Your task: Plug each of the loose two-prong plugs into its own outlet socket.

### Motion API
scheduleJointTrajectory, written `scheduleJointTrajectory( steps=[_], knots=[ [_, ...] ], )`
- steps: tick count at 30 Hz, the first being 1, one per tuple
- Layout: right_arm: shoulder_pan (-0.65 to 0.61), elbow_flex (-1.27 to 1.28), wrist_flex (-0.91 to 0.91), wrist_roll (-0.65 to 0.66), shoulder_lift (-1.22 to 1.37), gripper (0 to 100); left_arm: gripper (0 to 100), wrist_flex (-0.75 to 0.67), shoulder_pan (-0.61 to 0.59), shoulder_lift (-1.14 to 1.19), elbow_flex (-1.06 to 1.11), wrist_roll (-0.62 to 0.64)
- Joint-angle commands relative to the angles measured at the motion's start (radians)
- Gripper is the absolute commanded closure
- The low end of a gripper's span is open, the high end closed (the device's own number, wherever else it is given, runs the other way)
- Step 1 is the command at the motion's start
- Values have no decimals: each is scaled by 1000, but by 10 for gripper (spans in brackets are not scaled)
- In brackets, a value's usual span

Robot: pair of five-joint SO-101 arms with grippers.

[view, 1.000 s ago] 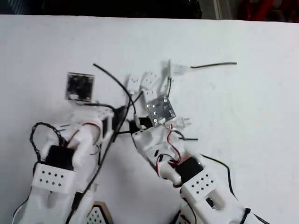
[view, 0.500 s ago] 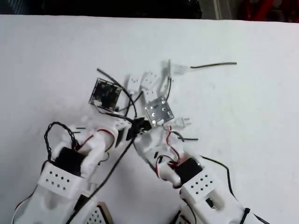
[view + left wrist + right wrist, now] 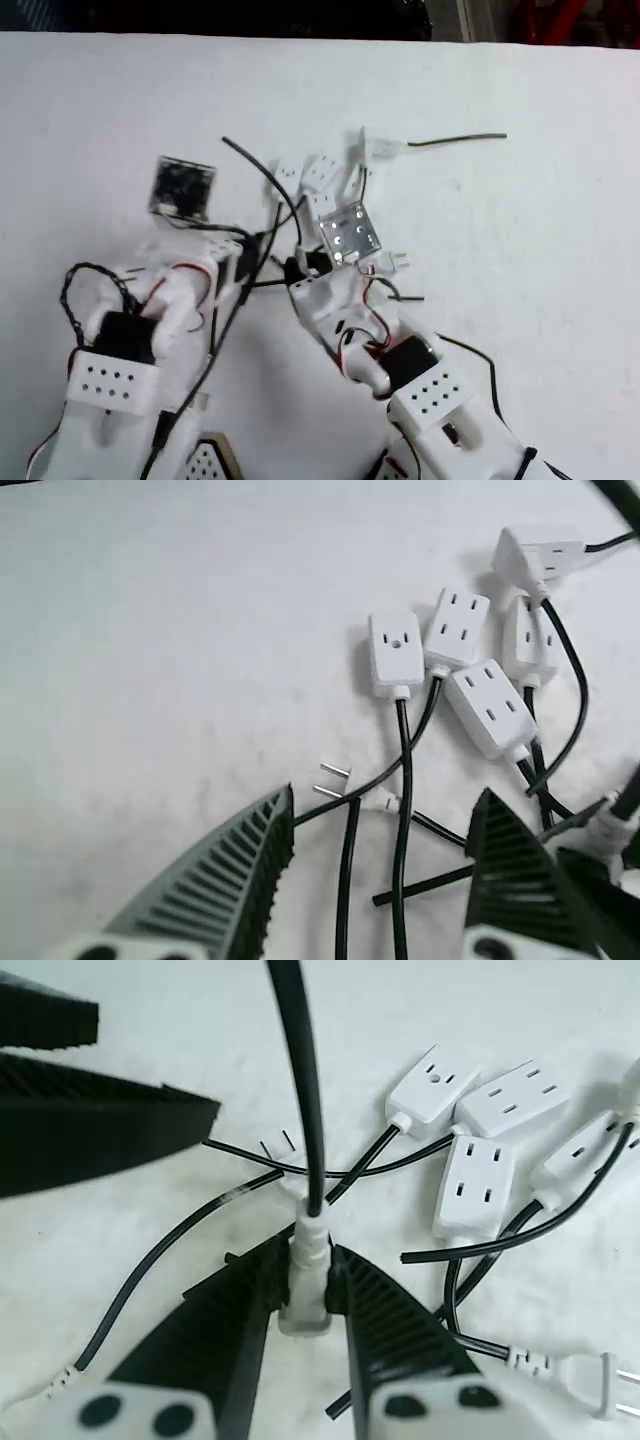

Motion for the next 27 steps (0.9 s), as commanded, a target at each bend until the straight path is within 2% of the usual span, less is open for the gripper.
scheduleJointTrajectory(
  steps=[1,5,10,17,23,27],
  knots=[
    [-64,-14,-15,-8,-67,981,718,-77,-51,-8,-32,-3],
    [-111,21,-18,-8,-139,981,718,-109,-15,-15,-12,-3],
    [-111,51,-21,-6,-173,981,718,-52,94,-31,-17,-8],
    [-51,52,-22,-6,-166,981,718,12,209,-249,54,-9],
    [-47,52,-18,-6,-166,981,717,12,203,-367,129,-9],
    [-27,52,-16,-6,-166,981,717,-6,84,-366,126,-8]
  ],
)
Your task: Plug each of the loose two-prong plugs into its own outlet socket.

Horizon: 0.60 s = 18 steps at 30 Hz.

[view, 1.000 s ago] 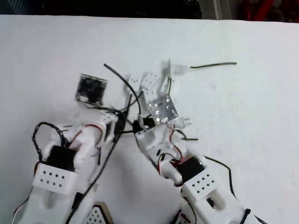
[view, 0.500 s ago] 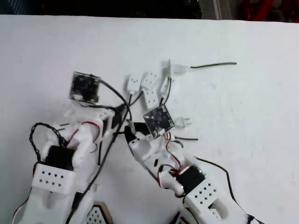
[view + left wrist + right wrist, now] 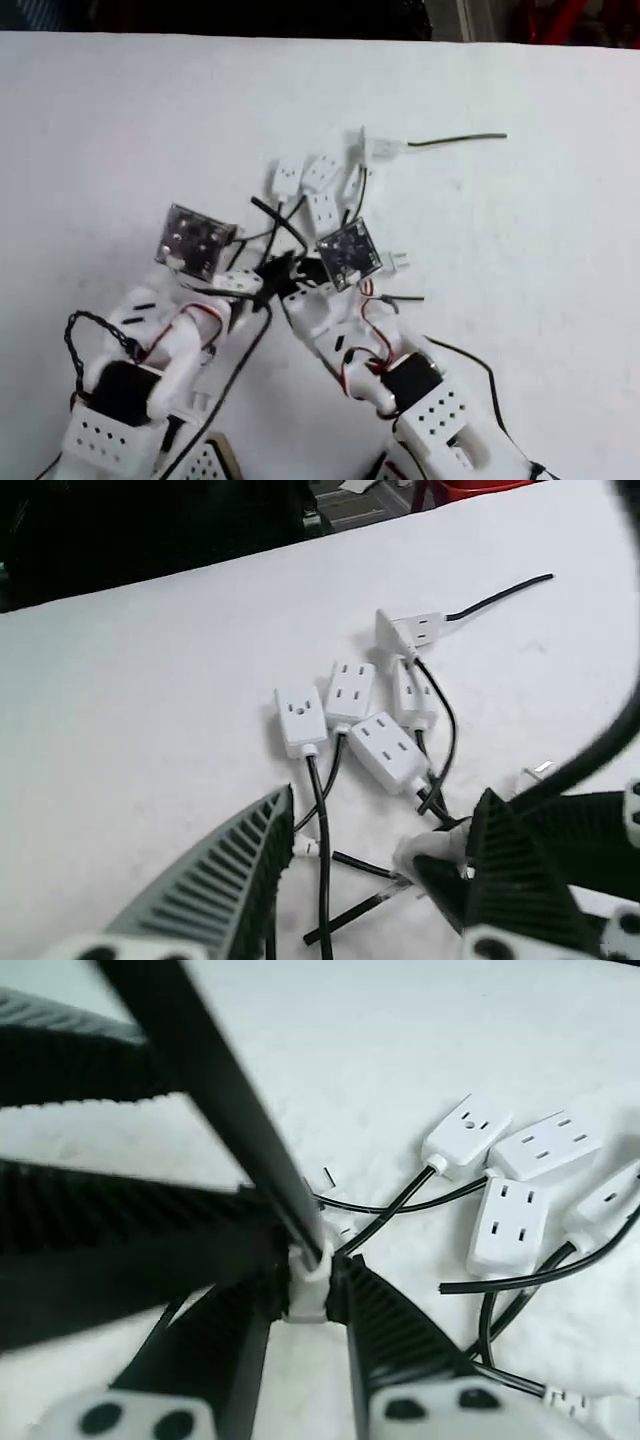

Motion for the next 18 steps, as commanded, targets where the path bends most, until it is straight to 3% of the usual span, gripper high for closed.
scheduleJointTrajectory(
  steps=[1,8,18],
  knots=[
    [48,-9,-18,-6,-19,981,717,-31,-136,-18,-3,-8],
    [254,-17,-79,-21,-19,981,717,-75,-280,193,-84,-49],
    [489,-17,-186,-193,-19,981,648,-92,-234,846,-451,-9]
  ],
)
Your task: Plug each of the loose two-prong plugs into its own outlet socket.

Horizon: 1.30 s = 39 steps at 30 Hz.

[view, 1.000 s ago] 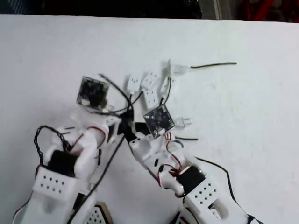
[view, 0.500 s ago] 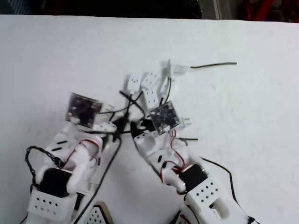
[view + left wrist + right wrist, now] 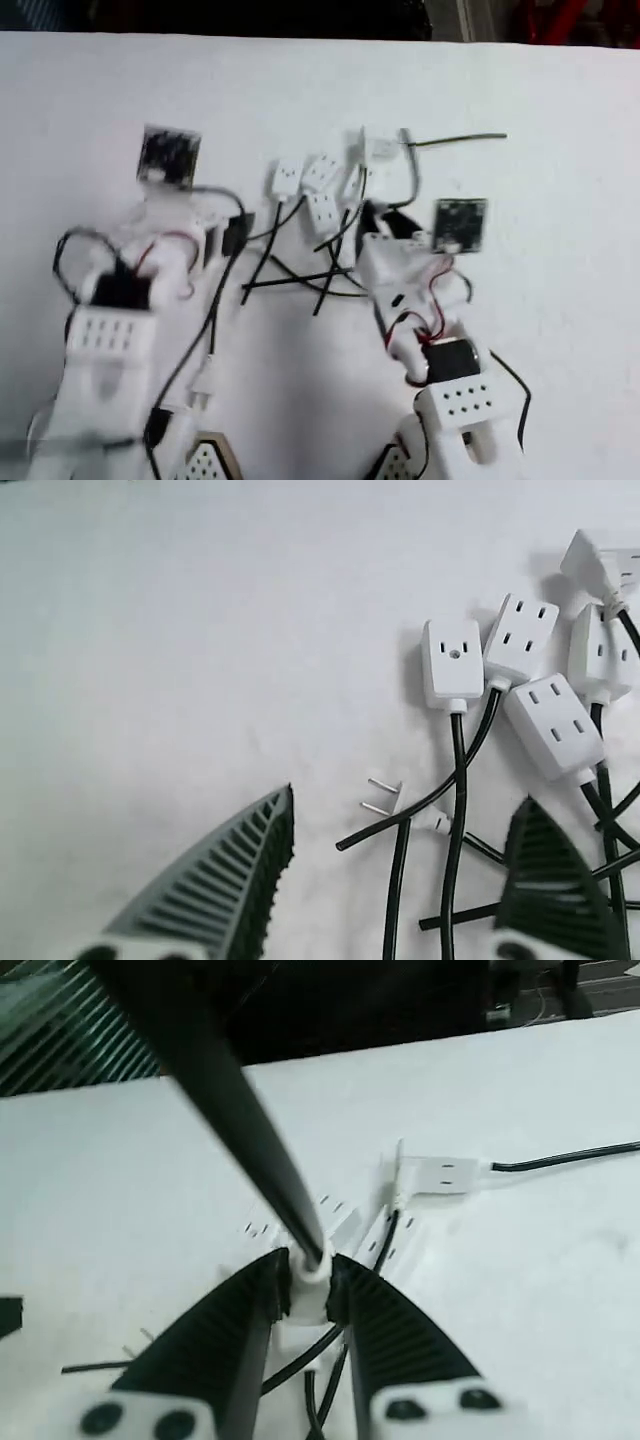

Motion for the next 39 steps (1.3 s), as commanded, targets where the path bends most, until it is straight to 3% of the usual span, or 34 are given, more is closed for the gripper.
scheduleJointTrajectory(
  steps=[1,9,17,32,37,39],
  knots=[
    [61,-17,-30,-34,-19,981,646,-25,45,315,-226,49],
    [65,-15,-25,-31,-19,981,648,-26,68,819,-626,63],
    [64,-15,-24,-26,-19,981,649,-20,81,1165,-936,61],
    [64,-14,-22,-26,-19,981,651,-20,125,1415,-1137,57],
    [64,-14,-22,-26,-19,981,747,-26,114,1455,-1158,46],
    [64,-14,-22,-26,-19,981,787,-26,116,1465,-1158,-28]
  ],
)
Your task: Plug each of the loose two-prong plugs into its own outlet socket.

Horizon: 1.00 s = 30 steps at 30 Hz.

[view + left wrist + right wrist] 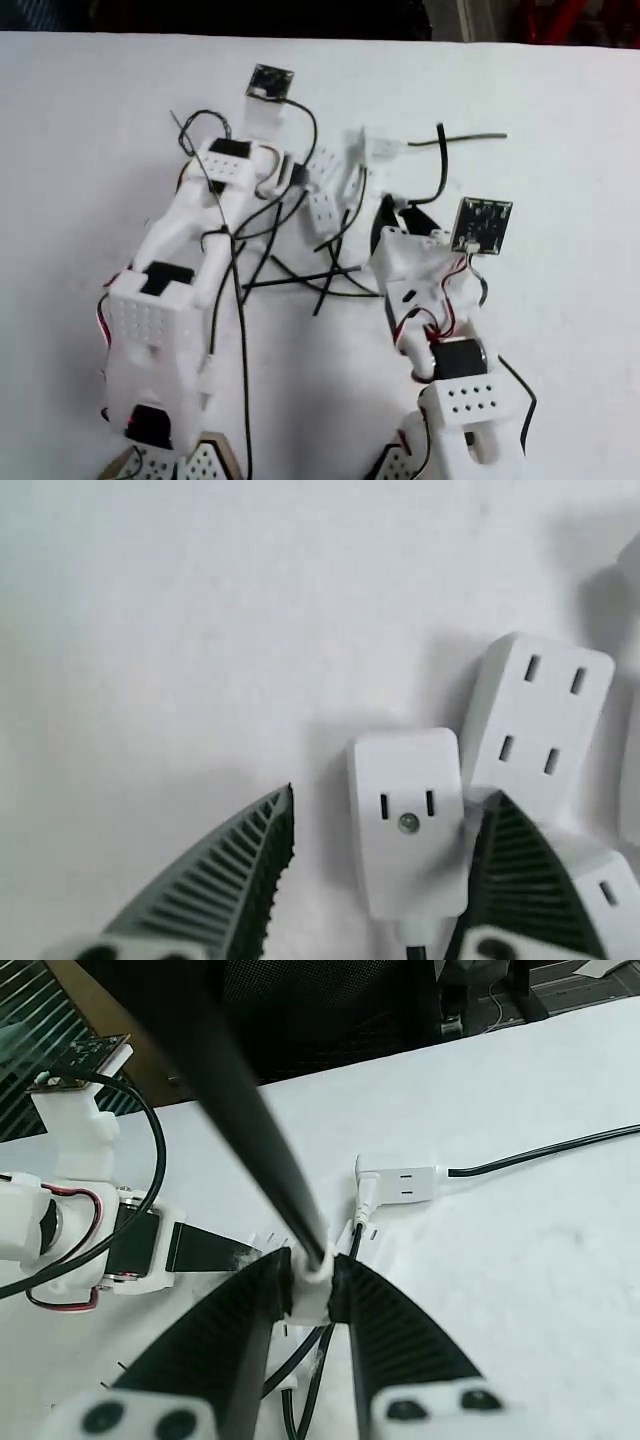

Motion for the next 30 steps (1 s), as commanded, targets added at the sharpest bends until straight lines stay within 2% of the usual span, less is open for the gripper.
scheduleJointTrajectory(
  steps=[1,4,7,11,15,20,30],
  knots=[
    [10,-12,-16,2,-19,981,806,-15,-7,15,-32,-129],
    [8,-3,-19,2,-19,981,855,-8,-10,15,-25,-215],
    [7,-2,-18,3,-19,981,862,8,-13,15,-21,-249],
    [10,0,-21,3,-19,981,858,115,-7,-4,-32,-270],
    [10,0,-21,3,-19,981,903,247,-4,-76,-28,-350],
    [10,0,-22,3,-19,981,965,356,-15,-213,-23,-351],
    [10,0,-22,3,-19,981,969,644,-21,-522,-20,-354]
  ],
)
